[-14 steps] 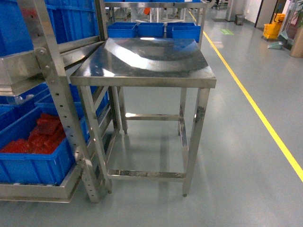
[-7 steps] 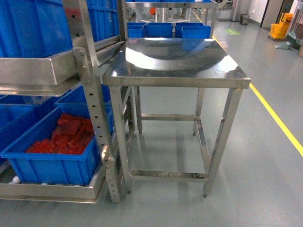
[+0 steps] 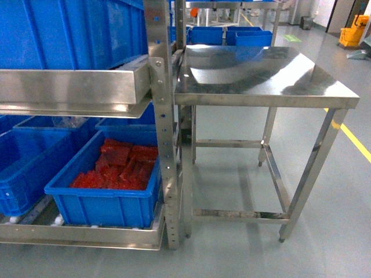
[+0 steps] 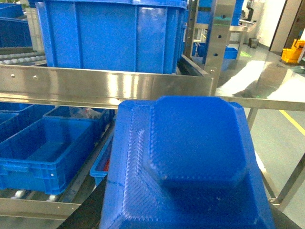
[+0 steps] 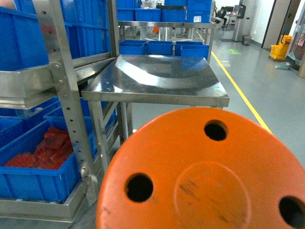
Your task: Sort blue parts and orange caps into right shelf containers
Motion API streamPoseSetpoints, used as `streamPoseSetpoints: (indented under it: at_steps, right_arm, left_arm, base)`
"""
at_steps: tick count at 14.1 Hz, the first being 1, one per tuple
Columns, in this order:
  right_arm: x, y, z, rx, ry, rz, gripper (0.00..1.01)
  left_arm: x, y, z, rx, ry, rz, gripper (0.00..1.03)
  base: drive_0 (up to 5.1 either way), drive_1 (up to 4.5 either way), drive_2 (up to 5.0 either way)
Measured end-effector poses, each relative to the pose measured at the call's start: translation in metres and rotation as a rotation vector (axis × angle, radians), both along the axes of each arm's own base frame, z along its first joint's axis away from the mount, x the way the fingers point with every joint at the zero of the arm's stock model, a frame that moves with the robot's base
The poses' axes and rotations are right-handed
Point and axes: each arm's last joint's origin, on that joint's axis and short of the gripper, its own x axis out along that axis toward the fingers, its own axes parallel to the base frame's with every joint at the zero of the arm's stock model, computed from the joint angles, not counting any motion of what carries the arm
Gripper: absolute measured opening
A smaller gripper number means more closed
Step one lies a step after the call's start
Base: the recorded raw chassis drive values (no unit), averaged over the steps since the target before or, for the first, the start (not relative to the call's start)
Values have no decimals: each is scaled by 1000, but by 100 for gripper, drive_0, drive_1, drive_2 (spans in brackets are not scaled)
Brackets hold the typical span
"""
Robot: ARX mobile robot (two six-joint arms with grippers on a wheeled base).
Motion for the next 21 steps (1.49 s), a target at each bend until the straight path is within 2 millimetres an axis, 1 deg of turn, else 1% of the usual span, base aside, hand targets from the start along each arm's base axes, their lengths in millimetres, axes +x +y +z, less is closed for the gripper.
streamPoseSetpoints:
  at_steps: [21]
  right_arm:
    - [0,0,0,0,-3,1,44]
  left_arm:
    - [0,0,0,0,0,1,42]
  base:
    - [-507,238,238]
